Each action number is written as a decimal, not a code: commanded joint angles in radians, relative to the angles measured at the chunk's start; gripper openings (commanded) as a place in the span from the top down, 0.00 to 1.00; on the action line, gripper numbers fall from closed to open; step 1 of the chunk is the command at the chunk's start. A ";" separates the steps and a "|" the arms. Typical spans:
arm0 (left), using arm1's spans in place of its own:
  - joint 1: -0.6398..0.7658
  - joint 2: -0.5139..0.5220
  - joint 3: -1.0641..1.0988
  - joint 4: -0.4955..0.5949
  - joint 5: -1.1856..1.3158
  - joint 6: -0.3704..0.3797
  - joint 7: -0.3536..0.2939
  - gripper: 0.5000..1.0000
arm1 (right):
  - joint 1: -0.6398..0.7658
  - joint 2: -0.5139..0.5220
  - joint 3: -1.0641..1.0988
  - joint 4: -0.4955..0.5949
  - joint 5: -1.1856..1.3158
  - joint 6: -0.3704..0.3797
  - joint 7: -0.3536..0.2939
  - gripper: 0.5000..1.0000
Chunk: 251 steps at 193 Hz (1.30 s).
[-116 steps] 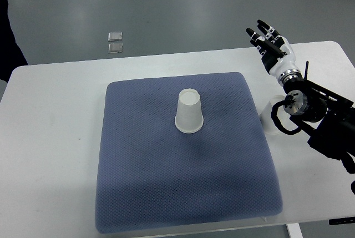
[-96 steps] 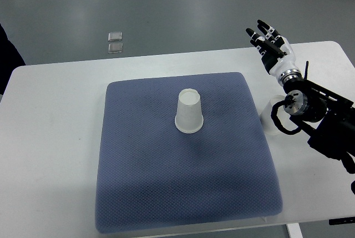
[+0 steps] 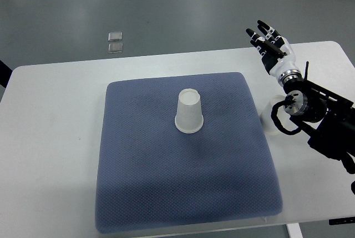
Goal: Stack paper cups
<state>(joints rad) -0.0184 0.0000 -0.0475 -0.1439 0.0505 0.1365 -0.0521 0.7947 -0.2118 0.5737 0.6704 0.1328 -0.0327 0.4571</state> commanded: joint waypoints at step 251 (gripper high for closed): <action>0.000 0.000 0.000 0.000 0.000 0.000 0.000 0.00 | 0.104 -0.547 -0.146 0.206 -0.688 0.241 -0.014 0.18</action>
<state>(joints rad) -0.0183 0.0000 -0.0475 -0.1443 0.0506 0.1365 -0.0521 0.8973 -0.6666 0.4685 0.8338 -0.4086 0.1368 0.4418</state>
